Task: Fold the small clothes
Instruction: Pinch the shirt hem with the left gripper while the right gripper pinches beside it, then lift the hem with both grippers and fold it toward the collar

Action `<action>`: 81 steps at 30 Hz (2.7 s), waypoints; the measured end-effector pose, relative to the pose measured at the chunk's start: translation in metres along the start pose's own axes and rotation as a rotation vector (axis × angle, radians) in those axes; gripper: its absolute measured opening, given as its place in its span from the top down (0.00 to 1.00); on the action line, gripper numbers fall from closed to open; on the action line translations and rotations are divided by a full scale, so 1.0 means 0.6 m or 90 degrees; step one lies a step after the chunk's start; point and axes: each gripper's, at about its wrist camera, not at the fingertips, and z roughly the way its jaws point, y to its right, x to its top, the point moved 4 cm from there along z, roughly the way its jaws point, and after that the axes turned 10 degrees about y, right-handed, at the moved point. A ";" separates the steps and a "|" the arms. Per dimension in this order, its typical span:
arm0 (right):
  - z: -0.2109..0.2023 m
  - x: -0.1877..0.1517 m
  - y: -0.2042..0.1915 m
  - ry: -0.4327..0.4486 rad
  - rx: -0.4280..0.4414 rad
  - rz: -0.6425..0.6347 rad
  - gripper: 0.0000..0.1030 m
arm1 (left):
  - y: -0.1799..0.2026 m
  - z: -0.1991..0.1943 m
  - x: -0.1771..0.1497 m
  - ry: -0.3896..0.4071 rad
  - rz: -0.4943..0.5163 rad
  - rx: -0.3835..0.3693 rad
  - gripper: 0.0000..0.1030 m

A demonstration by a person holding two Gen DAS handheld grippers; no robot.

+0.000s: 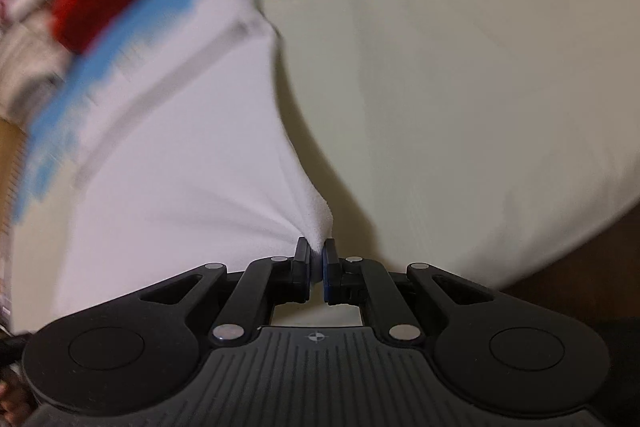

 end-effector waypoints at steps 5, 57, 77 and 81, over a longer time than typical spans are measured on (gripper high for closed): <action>0.019 -0.006 -0.019 -0.010 -0.037 -0.037 0.94 | -0.004 0.009 -0.002 -0.015 -0.001 0.021 0.82; 0.031 -0.025 -0.067 -0.008 -0.088 -0.128 0.94 | 0.012 0.017 -0.008 -0.015 0.042 0.021 0.85; -0.045 0.022 -0.088 0.097 -0.022 -0.098 0.97 | 0.029 -0.039 0.021 0.067 0.062 0.000 0.98; -0.112 0.045 -0.104 0.143 0.021 -0.094 0.97 | 0.047 -0.102 0.031 0.117 0.068 -0.038 0.98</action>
